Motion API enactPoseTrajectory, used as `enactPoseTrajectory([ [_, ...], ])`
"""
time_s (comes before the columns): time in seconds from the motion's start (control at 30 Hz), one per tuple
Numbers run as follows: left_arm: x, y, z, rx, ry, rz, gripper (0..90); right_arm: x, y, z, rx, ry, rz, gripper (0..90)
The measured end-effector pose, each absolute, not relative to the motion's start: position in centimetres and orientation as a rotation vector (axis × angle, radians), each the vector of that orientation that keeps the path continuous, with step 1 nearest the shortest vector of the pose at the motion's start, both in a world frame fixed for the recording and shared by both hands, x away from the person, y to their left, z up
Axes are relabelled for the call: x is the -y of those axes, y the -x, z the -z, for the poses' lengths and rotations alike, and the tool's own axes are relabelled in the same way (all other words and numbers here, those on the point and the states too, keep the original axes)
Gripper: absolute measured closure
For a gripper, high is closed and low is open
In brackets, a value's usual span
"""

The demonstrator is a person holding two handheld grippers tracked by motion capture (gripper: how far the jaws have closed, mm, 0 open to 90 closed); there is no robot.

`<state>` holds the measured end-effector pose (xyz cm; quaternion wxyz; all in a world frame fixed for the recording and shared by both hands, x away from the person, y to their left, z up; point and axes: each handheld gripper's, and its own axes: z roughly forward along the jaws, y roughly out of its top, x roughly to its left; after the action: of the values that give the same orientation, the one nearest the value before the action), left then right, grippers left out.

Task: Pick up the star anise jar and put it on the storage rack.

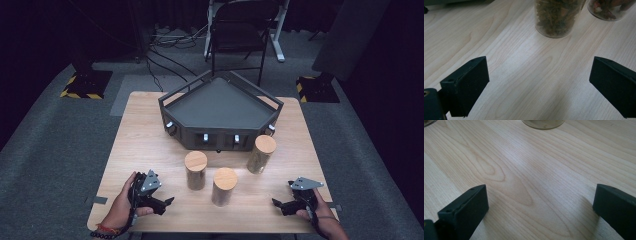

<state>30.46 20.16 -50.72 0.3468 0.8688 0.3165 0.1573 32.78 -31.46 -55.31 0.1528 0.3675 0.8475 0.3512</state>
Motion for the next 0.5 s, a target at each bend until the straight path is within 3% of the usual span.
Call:
enactPoseTrajectory([
  [0.5, -18.6, -30.8, 49.4, -0.765, -2.218, -0.410, 2.5, 31.4, -32.8, 55.3, -2.430, -1.053, -1.008, 0.0],
])
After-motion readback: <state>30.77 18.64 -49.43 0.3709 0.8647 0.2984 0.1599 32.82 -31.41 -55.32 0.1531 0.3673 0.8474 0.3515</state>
